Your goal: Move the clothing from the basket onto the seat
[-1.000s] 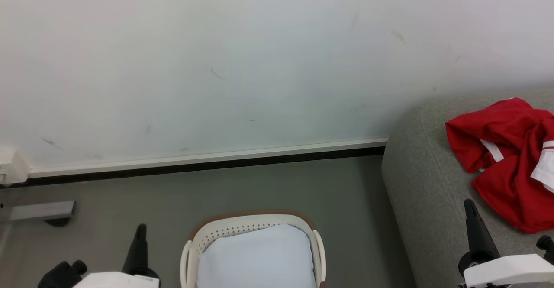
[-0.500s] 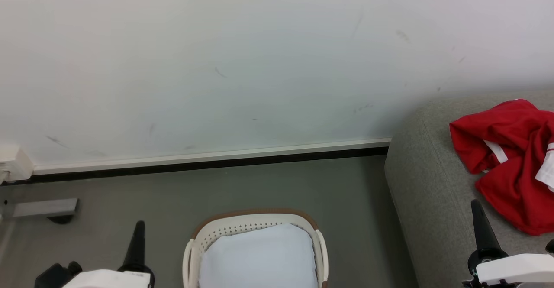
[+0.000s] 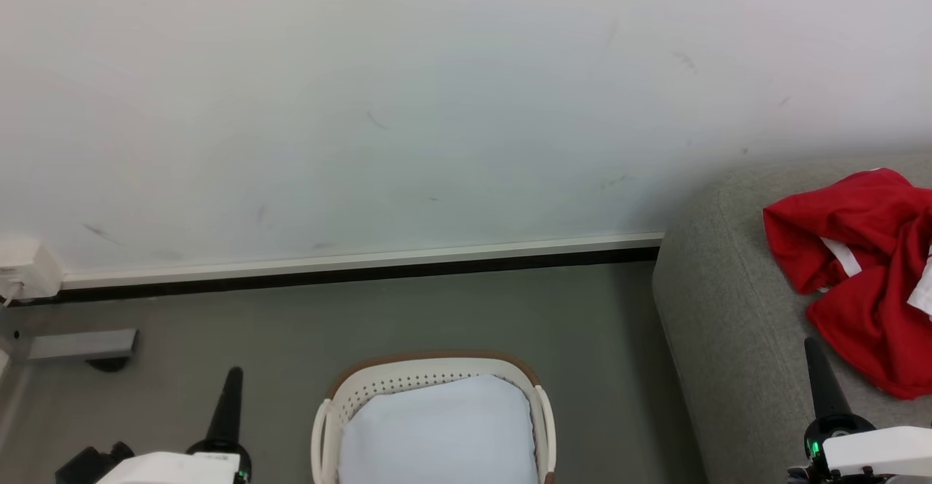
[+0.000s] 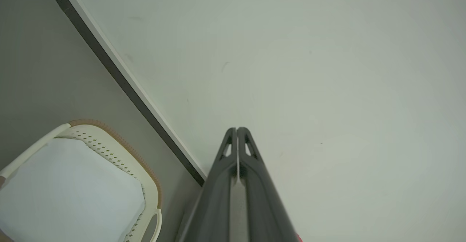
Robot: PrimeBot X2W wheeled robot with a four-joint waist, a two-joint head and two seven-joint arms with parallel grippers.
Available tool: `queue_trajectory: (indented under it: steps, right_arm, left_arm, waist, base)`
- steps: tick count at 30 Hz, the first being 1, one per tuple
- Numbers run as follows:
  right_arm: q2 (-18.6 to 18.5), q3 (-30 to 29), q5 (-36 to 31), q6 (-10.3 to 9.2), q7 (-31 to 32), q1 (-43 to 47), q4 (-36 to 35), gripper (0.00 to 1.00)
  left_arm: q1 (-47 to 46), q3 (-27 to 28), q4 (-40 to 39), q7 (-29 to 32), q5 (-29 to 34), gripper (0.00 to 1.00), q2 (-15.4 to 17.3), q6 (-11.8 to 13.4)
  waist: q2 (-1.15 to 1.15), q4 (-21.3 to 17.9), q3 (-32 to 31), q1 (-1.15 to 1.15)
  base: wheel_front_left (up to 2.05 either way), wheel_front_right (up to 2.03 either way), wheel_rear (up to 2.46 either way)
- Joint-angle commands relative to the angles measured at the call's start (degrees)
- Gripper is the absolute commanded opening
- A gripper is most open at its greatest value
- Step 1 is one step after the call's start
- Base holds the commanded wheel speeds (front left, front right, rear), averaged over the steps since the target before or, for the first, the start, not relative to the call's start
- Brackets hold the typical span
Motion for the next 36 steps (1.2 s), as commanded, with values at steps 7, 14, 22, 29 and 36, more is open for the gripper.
queue_trajectory:
  steps: [7, 14, 22, 29, 36]
  right_arm:
    - [0.31, -1.39, 3.90, -0.08, 1.09, 0.36, -0.73, 0.00]
    - [0.56, -2.33, 6.79, -0.08, 2.01, 0.48, -0.73, 0.00]
    - [0.77, -3.37, 9.77, -0.09, 3.03, 0.63, -0.73, 0.00]
    - [1.02, -4.19, 12.23, -0.10, 3.93, 0.75, -0.72, 0.00]
    - [1.29, -5.03, 14.74, -0.10, 4.75, 0.87, -0.73, 0.00]
  left_arm:
    - [-0.95, 0.49, -0.98, 1.23, -4.44, 0.00, 0.49, -0.42]
    - [-0.99, 0.72, -1.23, 2.16, -7.92, 0.00, 0.51, -0.53]
    - [-1.03, 0.97, -1.47, 3.17, -11.70, 0.00, 0.53, -0.62]
    - [-1.04, 1.13, -1.66, 4.05, -14.75, 0.00, 0.54, -0.76]
    - [-1.03, 1.29, -1.85, 4.75, -17.65, 0.00, 0.55, -0.88]
  waist:
    - [0.00, 0.30, 0.05, 0.00]
    - [0.00, 0.59, 0.10, 0.00]
    - [0.00, 0.93, 0.16, 0.00]
    - [0.00, 1.22, 0.21, 0.00]
    - [0.00, 1.51, 0.27, 0.00]
  base:
    - [0.00, 0.00, 0.00]
    - [0.00, 0.00, 0.00]
    - [0.00, 0.00, 0.00]
    - [0.00, 0.00, 0.00]
    - [0.00, 0.00, 0.00]
